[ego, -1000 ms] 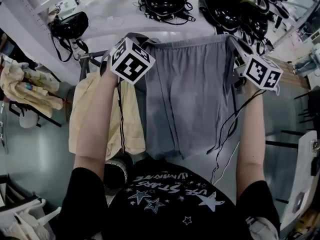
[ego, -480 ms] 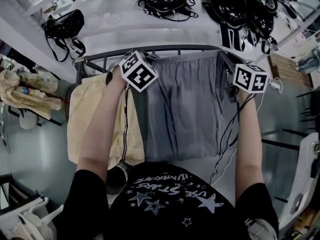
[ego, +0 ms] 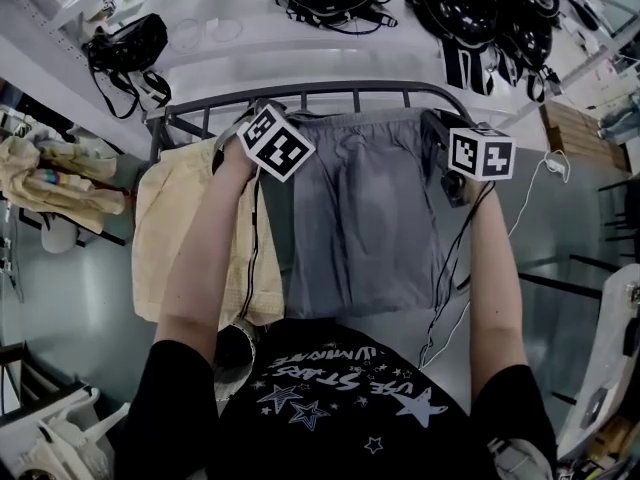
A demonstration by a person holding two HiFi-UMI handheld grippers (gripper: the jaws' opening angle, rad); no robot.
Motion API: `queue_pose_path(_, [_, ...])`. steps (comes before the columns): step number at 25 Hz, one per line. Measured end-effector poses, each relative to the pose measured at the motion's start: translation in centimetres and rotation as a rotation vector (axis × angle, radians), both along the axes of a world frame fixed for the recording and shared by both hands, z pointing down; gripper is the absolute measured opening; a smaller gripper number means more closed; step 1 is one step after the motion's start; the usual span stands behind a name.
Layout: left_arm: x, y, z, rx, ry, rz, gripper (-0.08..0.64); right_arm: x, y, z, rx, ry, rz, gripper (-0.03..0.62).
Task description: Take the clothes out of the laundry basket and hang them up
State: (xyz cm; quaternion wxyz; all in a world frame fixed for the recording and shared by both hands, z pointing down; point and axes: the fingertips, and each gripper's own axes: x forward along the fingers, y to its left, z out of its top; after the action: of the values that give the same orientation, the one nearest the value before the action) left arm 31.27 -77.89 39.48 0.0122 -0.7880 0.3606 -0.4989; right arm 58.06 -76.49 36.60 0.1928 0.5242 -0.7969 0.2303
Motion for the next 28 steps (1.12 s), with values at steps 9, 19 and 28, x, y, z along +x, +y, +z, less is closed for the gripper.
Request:
queue_pose_path(9, [-0.4, 0.4, -0.6, 0.010, 0.031, -0.034, 0.308, -0.7, 1.0, 1.0, -0.027, 0.009, -0.037, 0.282])
queue_pose_path(19, [-0.2, 2.5, -3.4, 0.079, 0.114, -0.043, 0.345, 0.1, 3.6, -0.9, 0.023, 0.027, 0.012, 0.328])
queue_pose_path(28, [0.9, 6.9, -8.9, 0.188, 0.305, -0.088, 0.343, -1.4, 7.7, -7.3, 0.190, 0.011, 0.009, 0.327])
